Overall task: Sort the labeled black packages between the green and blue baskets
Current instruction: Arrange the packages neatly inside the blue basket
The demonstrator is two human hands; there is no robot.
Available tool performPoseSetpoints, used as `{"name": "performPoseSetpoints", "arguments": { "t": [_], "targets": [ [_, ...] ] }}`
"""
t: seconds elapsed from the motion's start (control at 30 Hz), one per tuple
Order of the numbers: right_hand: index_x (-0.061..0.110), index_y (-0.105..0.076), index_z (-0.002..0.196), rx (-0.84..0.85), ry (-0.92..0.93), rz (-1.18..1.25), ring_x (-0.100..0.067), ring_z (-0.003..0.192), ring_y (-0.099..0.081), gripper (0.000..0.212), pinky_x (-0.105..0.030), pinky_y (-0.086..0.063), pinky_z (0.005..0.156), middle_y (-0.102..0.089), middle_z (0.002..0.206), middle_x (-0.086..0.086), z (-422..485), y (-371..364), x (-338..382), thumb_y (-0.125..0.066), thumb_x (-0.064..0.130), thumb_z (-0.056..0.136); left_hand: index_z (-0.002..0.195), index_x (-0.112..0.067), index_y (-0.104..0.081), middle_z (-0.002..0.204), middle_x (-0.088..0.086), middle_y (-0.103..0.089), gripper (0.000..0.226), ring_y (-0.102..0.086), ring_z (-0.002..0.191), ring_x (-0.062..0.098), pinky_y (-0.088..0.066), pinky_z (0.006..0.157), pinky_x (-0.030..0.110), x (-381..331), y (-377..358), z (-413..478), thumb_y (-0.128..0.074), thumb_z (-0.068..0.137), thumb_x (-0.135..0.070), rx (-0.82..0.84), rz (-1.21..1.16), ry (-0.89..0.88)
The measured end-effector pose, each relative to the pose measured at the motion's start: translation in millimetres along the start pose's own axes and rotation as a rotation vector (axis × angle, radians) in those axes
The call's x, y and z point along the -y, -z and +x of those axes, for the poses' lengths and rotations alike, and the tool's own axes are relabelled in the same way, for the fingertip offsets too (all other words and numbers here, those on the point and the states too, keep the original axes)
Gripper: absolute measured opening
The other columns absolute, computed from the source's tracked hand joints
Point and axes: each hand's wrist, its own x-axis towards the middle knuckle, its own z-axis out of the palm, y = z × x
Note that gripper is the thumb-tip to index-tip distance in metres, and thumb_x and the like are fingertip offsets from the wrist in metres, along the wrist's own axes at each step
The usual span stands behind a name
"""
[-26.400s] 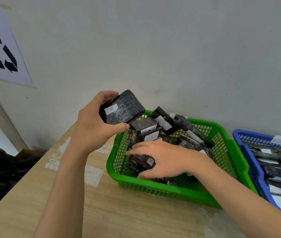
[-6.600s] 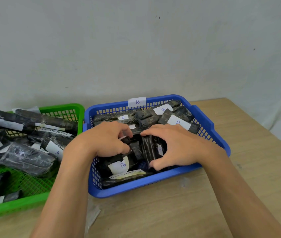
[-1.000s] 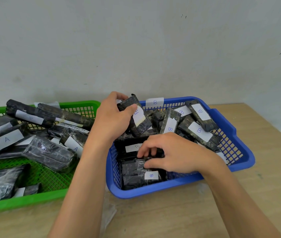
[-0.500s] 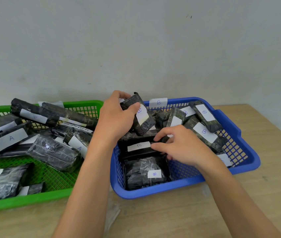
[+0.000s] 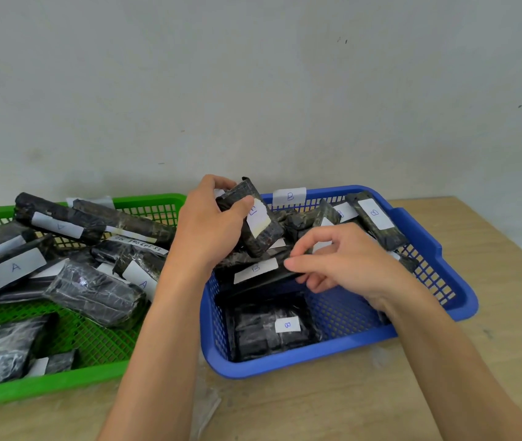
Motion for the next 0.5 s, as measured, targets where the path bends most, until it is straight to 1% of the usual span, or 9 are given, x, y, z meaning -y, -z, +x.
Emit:
{"name": "performPoseSetpoints", "arguments": {
  "t": [0.1,0.17,0.2,0.27,0.3,0.37,0.43,0.47,0.5],
  "targets": [
    [0.015,-0.079,0.080,-0.033,0.027,0.241,-0.020,0.055,-0.066,0.007,-0.031,-0.059,0.057,-0.073,0.068,-0.015,-2.8,9.2,7.2,-0.086,0.016,0.080,0.104,-0.038,-0.061,0.113,-0.003,-0.070,0.018,-0.072,0.082,0.011,-0.060,0.075,0.037,-2.2,0.3,-0.3,-0.071,0.090,-0.037,-0.033,-0.068,0.003],
    [0.015,-0.080,0.080,-0.137,0.089,0.353,-0.021,0.052,-0.064,0.005,-0.031,-0.059,0.056,-0.072,0.068,-0.015,-0.3,14.1,6.9,-0.083,0.012,0.083,0.100,-0.039,-0.062,0.103,-0.006,-0.073,0.018,-0.073,0.085,0.013,-0.062,0.079,0.042,-5.4,1.5,-0.4,-0.071,0.085,-0.039,-0.100,-0.151,0.005],
    [0.015,-0.079,0.081,-0.195,0.125,0.352,-0.020,0.052,-0.064,0.006,-0.031,-0.059,0.057,-0.072,0.068,-0.014,1.7,13.9,5.0,-0.083,0.012,0.083,0.099,-0.040,-0.062,0.099,-0.010,-0.073,0.019,-0.072,0.086,0.013,-0.061,0.083,0.044,-7.2,2.6,0.0,-0.071,0.083,-0.042,-0.141,-0.177,0.002],
    [0.017,-0.078,0.083,-0.262,0.170,0.276,-0.019,0.054,-0.066,0.008,-0.032,-0.060,0.059,-0.073,0.067,-0.011,5.7,8.0,0.0,-0.083,0.011,0.084,0.096,-0.042,-0.060,0.091,-0.015,-0.072,0.018,-0.071,0.084,0.008,-0.061,0.085,0.044,-9.9,6.1,0.8,-0.071,0.081,-0.045,-0.207,-0.226,-0.006],
    [0.018,-0.077,0.085,-0.264,0.182,0.229,-0.018,0.056,-0.068,0.010,-0.031,-0.060,0.059,-0.074,0.069,-0.010,8.4,2.7,-2.7,-0.083,0.011,0.085,0.094,-0.043,-0.060,0.087,-0.018,-0.072,0.018,-0.071,0.084,0.006,-0.061,0.085,0.045,-11.2,8.1,1.3,-0.071,0.081,-0.046,-0.225,-0.260,-0.001],
    [0.023,-0.075,0.089,-0.232,0.201,0.118,-0.018,0.061,-0.073,0.013,-0.029,-0.060,0.059,-0.077,0.075,-0.004,12.9,-7.4,-8.0,-0.080,0.011,0.087,0.093,-0.043,-0.059,0.083,-0.020,-0.072,0.020,-0.073,0.088,0.009,-0.062,0.085,0.049,-12.5,11.7,1.7,-0.072,0.078,-0.049,-0.230,-0.304,0.029],
    [0.031,-0.074,0.097,-0.194,0.224,-0.120,-0.012,0.067,-0.072,0.017,-0.025,-0.056,0.061,-0.076,0.084,0.008,16.5,-11.3,-13.5,-0.076,0.016,0.091,0.094,-0.041,-0.059,0.088,-0.015,-0.073,0.023,-0.074,0.092,0.015,-0.061,0.085,0.051,-12.6,12.9,1.6,-0.072,0.077,-0.050,-0.186,-0.278,0.062],
    [0.036,-0.073,0.103,-0.173,0.246,-0.295,-0.007,0.069,-0.069,0.019,-0.018,-0.051,0.063,-0.075,0.085,0.012,17.5,-10.9,-15.4,-0.074,0.020,0.093,0.095,-0.039,-0.058,0.095,-0.011,-0.073,0.023,-0.073,0.095,0.018,-0.061,0.086,0.052,-12.8,12.2,1.1,-0.071,0.079,-0.049,-0.147,-0.252,0.080],
    [0.040,-0.071,0.111,-0.143,0.269,-0.445,-0.003,0.067,-0.065,0.024,-0.012,-0.046,0.062,-0.073,0.081,0.012,17.2,-9.9,-16.8,-0.072,0.023,0.095,0.096,-0.037,-0.057,0.100,-0.007,-0.072,0.023,-0.072,0.097,0.020,-0.061,0.087,0.052,-13.1,10.8,-0.1,-0.071,0.082,-0.047,-0.104,-0.230,0.100]
  ]
}}
